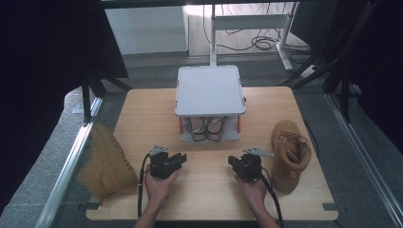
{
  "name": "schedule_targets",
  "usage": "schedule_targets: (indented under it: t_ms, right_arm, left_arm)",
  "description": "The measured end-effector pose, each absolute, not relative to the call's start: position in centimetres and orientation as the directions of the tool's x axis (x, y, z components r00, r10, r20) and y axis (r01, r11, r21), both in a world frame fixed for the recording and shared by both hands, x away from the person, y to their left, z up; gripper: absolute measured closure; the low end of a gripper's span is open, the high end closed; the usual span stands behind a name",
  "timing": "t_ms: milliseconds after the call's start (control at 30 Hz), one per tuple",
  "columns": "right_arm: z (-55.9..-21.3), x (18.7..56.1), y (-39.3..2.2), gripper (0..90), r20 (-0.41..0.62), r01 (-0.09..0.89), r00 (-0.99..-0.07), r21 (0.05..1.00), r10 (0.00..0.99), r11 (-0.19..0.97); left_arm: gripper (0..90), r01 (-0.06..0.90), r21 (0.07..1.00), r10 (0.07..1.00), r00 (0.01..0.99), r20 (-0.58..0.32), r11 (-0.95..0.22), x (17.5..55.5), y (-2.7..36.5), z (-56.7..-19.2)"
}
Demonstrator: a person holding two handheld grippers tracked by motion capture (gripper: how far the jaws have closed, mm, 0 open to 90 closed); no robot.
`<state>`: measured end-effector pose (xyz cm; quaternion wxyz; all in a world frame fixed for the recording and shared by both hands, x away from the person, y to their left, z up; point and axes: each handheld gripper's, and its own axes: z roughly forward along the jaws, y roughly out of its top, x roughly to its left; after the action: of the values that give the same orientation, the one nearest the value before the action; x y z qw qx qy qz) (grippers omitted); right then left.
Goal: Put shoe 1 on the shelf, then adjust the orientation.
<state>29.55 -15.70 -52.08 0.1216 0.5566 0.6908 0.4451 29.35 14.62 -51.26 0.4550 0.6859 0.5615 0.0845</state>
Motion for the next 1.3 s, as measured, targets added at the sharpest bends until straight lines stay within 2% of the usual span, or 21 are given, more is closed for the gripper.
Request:
schedule_targets:
  t_ms: [67,367,500,700,833,1067,1300]
  right_arm:
    - [-52.2,29.1,-15.8,83.7,0.318,0.649,-0.362,0.761,0.876,-0.008]
    - [-52.4,28.2,-16.5,76.6,0.328,0.639,-0.392,0.769,0.859,-0.002]
    - [-52.5,27.9,-16.3,68.6,0.266,0.621,-0.397,0.782,0.879,0.044]
    - [-52.4,27.6,-16.5,53.3,0.279,0.609,-0.414,0.792,0.866,0.036]
    - [-52.2,27.4,-16.7,47.3,0.274,0.608,-0.428,0.792,0.861,0.05]
    - [-52.1,27.2,-17.3,40.2,0.26,0.615,-0.434,0.785,0.863,0.072]
    - [-52.0,27.1,-17.3,36.1,0.27,0.618,-0.46,0.781,0.846,0.087]
  left_arm:
    - [68.4,0.7,0.714,0.844,0.363,-0.395,0.034,29.2,14.9,-51.4]
    - [53.8,0.701,0.713,0.849,0.391,-0.356,-0.024,28.0,16.1,-52.0]
    - [47.5,0.697,0.715,0.851,0.401,-0.338,-0.045,27.7,16.4,-51.9]
    - [40.3,0.681,0.726,0.834,0.452,-0.315,-0.096,27.3,16.6,-51.3]
    - [37.0,0.671,0.734,0.836,0.457,-0.303,-0.101,27.0,17.1,-51.0]
    - [35.5,0.659,0.744,0.833,0.47,-0.293,-0.11,26.5,17.9,-50.6]
    - [38.5,0.633,0.765,0.858,0.455,-0.239,-0.122,25.4,18.6,-49.3]
